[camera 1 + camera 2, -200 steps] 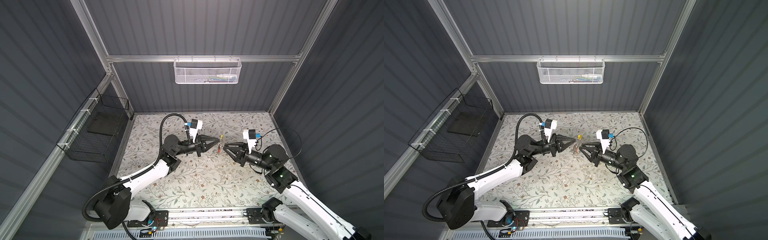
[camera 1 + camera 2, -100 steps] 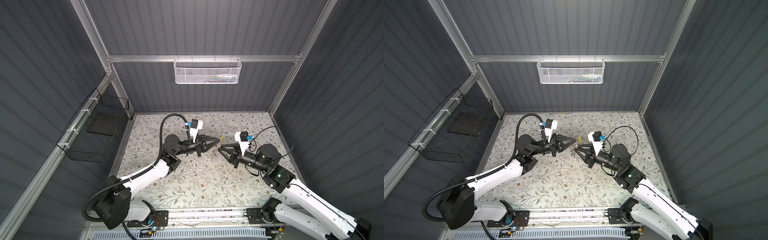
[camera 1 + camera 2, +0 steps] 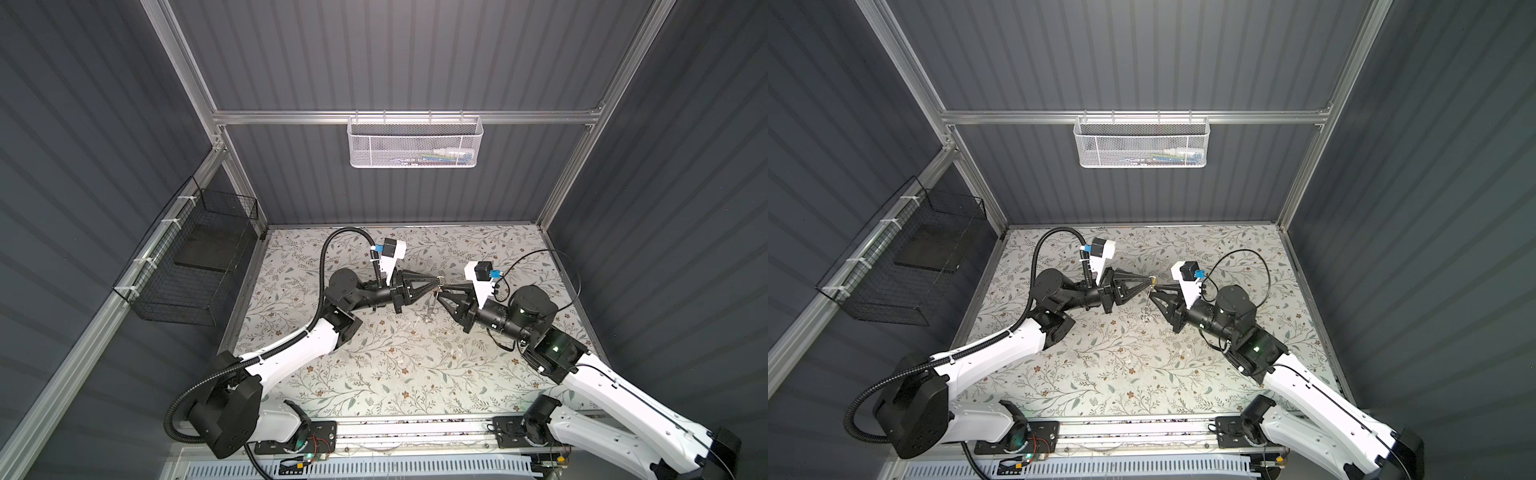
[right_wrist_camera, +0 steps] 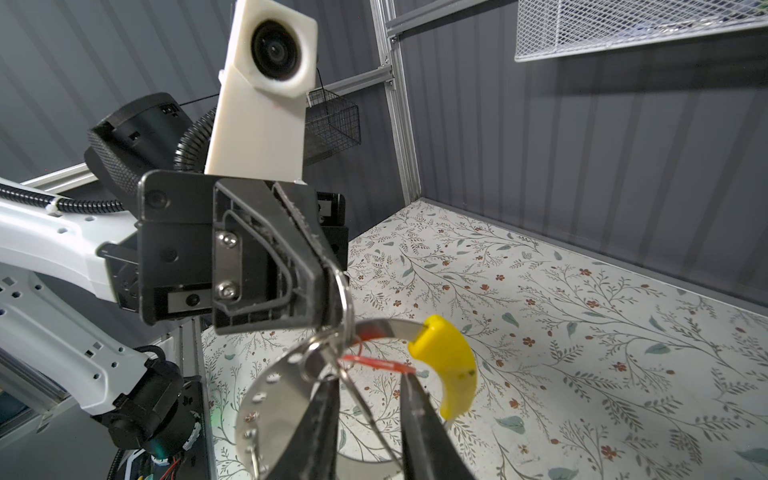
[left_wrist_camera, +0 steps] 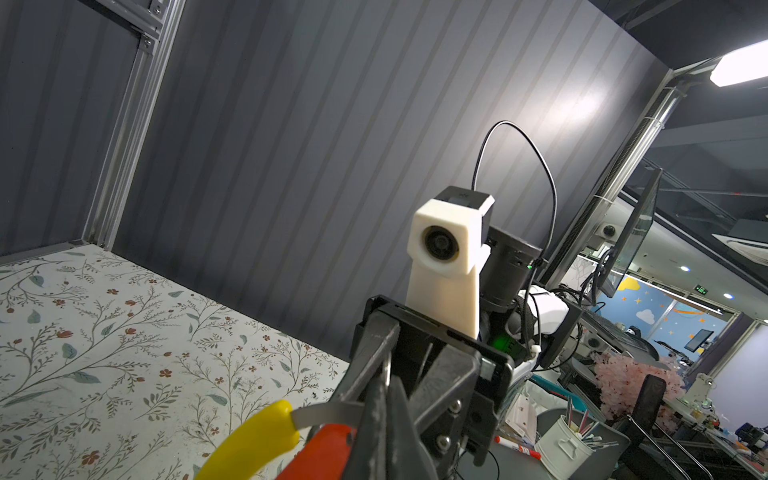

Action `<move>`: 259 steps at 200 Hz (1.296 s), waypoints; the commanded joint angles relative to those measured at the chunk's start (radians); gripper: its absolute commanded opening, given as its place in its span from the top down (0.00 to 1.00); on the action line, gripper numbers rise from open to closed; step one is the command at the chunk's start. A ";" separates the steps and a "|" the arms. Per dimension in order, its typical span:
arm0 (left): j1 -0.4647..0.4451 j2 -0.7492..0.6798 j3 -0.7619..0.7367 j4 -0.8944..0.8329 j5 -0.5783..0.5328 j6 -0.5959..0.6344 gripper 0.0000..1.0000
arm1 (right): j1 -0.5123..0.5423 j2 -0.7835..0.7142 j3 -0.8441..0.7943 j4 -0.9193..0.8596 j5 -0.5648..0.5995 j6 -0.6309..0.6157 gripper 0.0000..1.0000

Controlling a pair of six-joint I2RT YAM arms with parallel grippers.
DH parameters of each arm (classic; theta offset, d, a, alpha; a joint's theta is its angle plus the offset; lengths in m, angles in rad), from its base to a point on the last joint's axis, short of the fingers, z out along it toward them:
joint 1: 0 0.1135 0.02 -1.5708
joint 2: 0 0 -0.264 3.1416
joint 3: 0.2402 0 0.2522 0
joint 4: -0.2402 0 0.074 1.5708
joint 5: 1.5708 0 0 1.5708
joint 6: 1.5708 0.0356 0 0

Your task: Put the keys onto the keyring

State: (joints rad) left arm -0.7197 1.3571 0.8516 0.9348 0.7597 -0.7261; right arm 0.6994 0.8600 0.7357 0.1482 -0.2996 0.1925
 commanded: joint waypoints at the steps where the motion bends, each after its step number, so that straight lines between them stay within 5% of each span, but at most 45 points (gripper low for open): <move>1: -0.004 -0.009 0.040 0.019 0.016 0.013 1.00 | 0.005 0.005 0.024 0.026 0.004 -0.015 0.73; 111: -0.006 -0.010 0.041 0.013 0.020 0.014 1.00 | 0.005 -0.005 -0.016 0.083 -0.017 -0.023 0.70; 155: -0.005 -0.016 0.042 0.013 0.022 0.015 1.00 | 0.004 -0.017 -0.036 0.090 0.021 -0.031 0.57; 259: -0.005 -0.005 0.048 0.015 0.033 0.007 1.00 | 0.002 -0.002 -0.012 0.062 -0.071 -0.049 0.67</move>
State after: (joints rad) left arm -0.7197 1.3571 0.8642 0.9348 0.7757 -0.7261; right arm 0.6994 0.8486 0.7063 0.2085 -0.3191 0.1547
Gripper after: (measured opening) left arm 0.046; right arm 0.357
